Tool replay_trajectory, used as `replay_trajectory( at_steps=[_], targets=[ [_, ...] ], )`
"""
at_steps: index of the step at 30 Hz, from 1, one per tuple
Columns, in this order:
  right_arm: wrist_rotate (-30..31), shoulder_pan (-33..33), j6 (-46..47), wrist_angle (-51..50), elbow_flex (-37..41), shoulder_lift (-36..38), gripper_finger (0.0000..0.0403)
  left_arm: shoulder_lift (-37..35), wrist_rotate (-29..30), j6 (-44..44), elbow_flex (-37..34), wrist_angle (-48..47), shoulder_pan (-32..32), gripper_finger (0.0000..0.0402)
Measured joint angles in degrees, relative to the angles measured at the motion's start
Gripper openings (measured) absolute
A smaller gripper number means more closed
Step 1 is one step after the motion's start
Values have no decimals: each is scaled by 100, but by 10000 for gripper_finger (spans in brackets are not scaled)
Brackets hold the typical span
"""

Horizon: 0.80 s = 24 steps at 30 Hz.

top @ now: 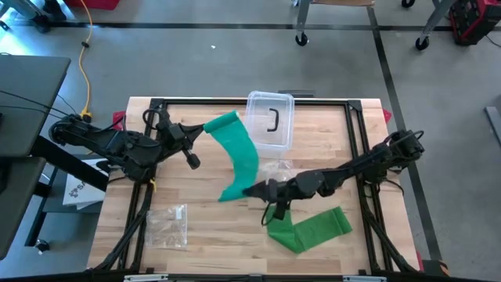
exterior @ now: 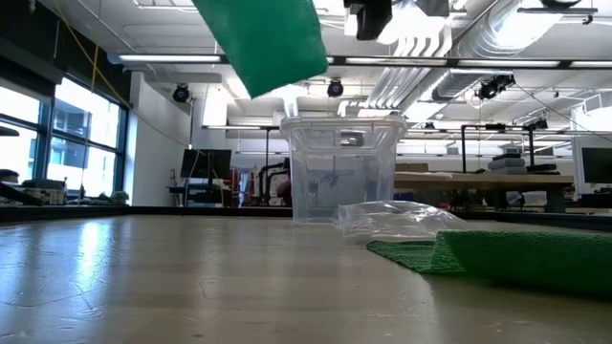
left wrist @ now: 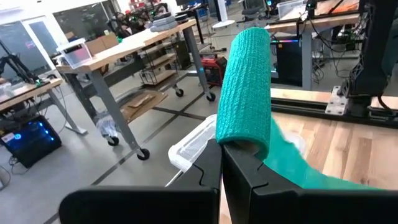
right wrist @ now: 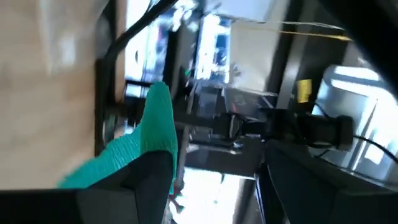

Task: Roll bandage
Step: Roll the blue bandage

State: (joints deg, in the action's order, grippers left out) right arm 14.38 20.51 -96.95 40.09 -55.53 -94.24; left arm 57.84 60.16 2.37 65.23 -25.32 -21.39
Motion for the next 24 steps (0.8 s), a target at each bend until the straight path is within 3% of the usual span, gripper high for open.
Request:
replay_trajectory(
  at_steps=[5, 10, 15, 18, 24],
  targets=[
    [30, 146, 1526, 514, 0, 0, 245, 0, 0, 2, -2, -14, 0, 0],
    [808, 343, 1213, 275, 0, 1, 245, 0, 41, 13, 0, -18, 5, 0],
    [1746, 367, 3971, -330, 0, 153, 245, 0, 53, 11, -2, -20, 87, 0],
    [1533, 227, 5408, -1135, 0, 358, 245, 0, 42, 37, 0, -22, 149, 0],
    [310, -147, 7659, -2144, -2, 952, 245, 0, 9, 42, 0, -46, 197, 0]
  ],
)
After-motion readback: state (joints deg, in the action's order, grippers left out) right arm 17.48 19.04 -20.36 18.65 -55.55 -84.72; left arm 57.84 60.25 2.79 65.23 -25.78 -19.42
